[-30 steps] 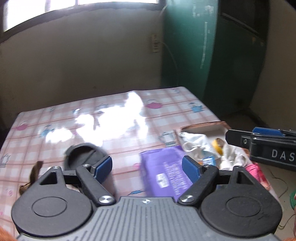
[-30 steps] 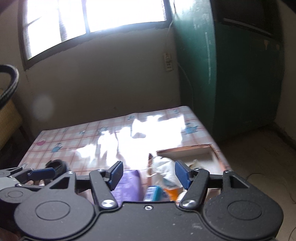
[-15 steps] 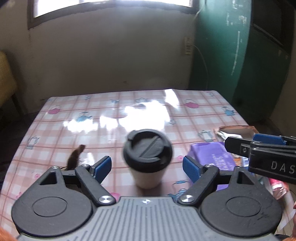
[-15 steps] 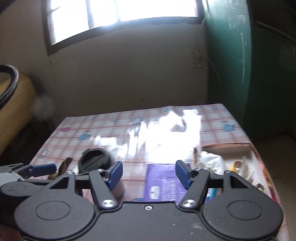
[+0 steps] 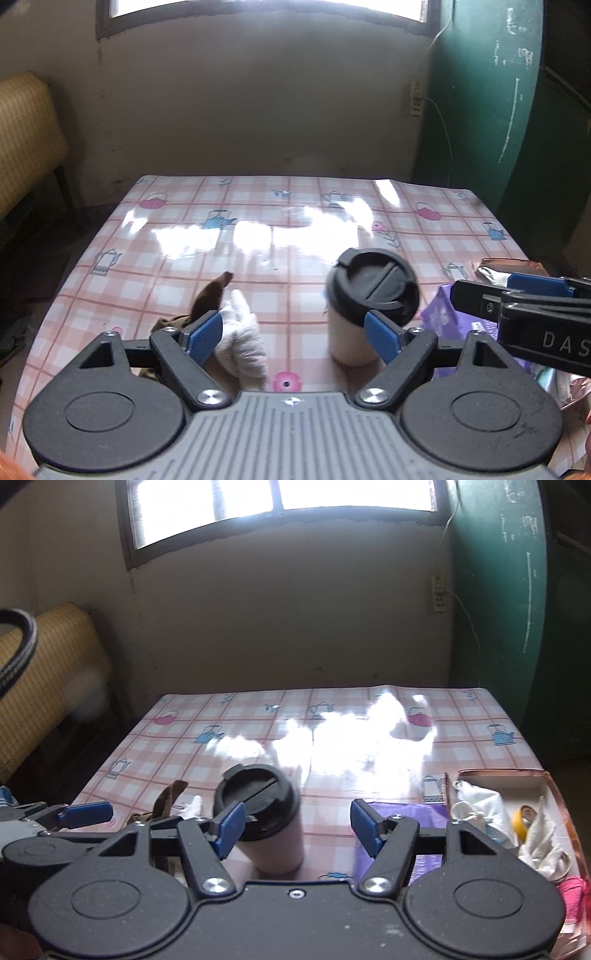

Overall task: Organize soft objects
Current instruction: 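Move both open tools back to the pile on the table, then grasp the brown sock with the left tool while the right tool grasps the white towel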

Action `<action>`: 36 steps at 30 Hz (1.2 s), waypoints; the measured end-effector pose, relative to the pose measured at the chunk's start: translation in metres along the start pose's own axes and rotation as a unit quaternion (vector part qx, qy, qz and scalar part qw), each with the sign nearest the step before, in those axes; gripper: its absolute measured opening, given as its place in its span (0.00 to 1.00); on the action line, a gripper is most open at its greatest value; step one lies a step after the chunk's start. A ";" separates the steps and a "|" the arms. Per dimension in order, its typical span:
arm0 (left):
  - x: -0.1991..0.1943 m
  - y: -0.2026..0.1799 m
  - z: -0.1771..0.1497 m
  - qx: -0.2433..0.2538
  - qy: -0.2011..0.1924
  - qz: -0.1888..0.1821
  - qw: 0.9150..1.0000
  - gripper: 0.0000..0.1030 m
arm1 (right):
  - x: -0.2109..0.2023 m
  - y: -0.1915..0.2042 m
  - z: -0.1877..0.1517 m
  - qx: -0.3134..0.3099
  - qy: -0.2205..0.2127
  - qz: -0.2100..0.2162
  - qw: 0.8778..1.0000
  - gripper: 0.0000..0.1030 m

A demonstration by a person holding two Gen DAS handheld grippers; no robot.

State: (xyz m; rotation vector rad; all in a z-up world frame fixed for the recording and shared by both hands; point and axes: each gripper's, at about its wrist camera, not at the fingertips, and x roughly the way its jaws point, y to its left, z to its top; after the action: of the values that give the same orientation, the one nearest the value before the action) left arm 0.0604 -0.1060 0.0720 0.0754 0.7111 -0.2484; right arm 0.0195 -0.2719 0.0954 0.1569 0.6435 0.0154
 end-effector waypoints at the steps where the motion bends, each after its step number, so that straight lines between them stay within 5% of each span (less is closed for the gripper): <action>1: 0.000 0.003 -0.001 -0.002 0.001 0.002 1.000 0.84 | 0.002 0.003 -0.001 -0.002 0.002 0.003 1.000 0.74; 25: 0.036 0.123 -0.043 -0.083 0.037 0.065 0.994 0.89 | 0.052 0.070 -0.041 -0.034 0.061 0.087 0.994 0.74; 36: 0.112 0.115 -0.039 -0.010 0.054 0.046 0.997 0.90 | 0.072 0.077 -0.056 -0.035 0.085 0.107 0.990 0.74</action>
State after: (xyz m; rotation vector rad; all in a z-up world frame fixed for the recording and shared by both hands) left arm 0.1462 -0.0113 -0.0322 0.1036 0.8145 -0.1492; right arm 0.0467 -0.1836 0.0199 0.1574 0.7925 0.2607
